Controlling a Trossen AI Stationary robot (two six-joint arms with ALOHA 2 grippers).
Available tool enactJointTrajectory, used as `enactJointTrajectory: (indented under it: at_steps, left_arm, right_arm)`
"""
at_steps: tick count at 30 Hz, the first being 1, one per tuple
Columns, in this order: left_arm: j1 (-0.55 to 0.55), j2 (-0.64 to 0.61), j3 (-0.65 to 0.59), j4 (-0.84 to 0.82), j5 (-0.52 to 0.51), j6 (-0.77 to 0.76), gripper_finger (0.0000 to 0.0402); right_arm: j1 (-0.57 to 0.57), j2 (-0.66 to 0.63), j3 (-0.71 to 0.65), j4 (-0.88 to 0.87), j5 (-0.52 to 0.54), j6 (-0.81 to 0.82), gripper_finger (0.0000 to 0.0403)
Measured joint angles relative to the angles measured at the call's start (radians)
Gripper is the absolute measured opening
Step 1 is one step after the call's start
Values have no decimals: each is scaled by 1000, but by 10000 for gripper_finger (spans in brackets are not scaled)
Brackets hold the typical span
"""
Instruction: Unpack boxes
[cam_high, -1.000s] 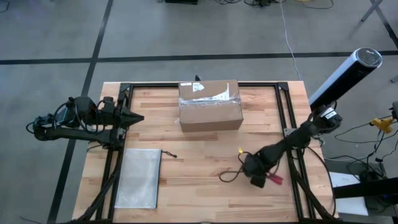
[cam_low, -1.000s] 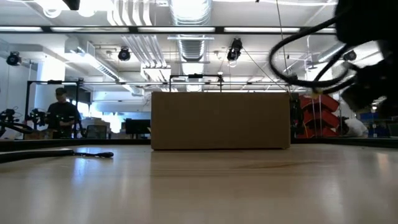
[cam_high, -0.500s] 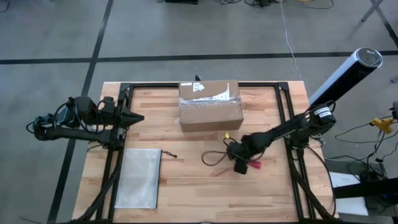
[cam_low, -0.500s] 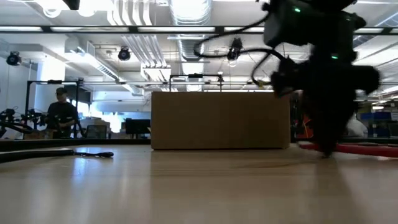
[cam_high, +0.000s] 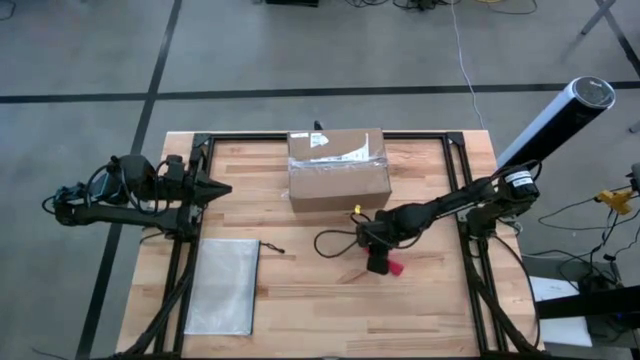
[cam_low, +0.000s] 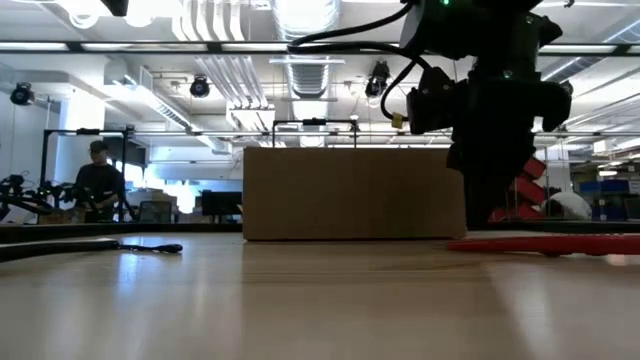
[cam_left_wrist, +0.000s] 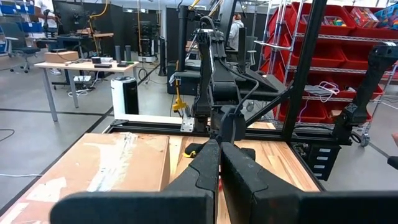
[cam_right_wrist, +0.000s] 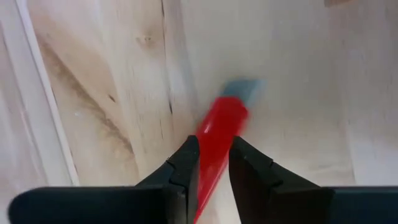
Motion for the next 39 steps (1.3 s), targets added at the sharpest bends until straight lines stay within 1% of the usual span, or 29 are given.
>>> enactJointTrajectory:
  at_steps: [6, 12, 17, 35, 36, 39]
  left_arm:
    - [0, 0, 0, 0, 0, 2, 0]
    - [0, 0, 0, 0, 0, -6, 0]
    - [0, 0, 0, 5, 0, -60, 0]
    - [0, 0, 0, 6, 0, -74, 0]
    - [0, 0, 0, 6, 0, -74, 0]
    - [0, 0, 0, 8, 0, -73, 0]
  right_arm:
    - [-7, -1, 13, 0, 30, -47, 29]
    - [-7, -2, 76, -4, 65, -101, 58]
    - [-6, -3, 159, -31, 145, -191, 87]
    - [-198, -203, 219, 174, 280, -457, 103]
    - [-222, -225, 203, 212, 253, -470, 102]
    - [-315, -300, 113, 378, 117, -496, 96]
